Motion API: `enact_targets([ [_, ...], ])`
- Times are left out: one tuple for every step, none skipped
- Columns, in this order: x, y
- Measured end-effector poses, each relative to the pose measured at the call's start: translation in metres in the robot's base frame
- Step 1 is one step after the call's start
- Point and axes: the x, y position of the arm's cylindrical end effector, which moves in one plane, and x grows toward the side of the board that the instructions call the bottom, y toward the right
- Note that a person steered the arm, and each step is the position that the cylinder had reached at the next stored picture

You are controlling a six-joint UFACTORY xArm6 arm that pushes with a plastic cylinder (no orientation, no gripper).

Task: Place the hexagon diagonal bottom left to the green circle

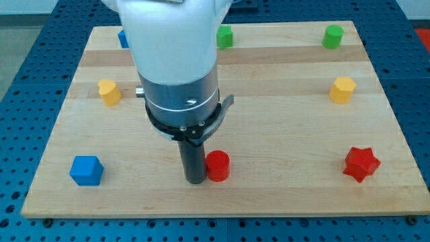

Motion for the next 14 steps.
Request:
enact_targets([
  [-0.001,-0.001],
  [-0.018,-0.016],
  [-0.047,-0.02],
  [-0.073,-0.001],
  [-0.077,0.058],
  [-0.077,0.125],
  [-0.077,0.182],
  [-0.077,0.22],
  [-0.091,0.23],
  [-0.119,0.23],
  [-0.135,0.251],
  [-0.142,0.281],
  [-0.167,0.284],
  [-0.188,0.276],
])
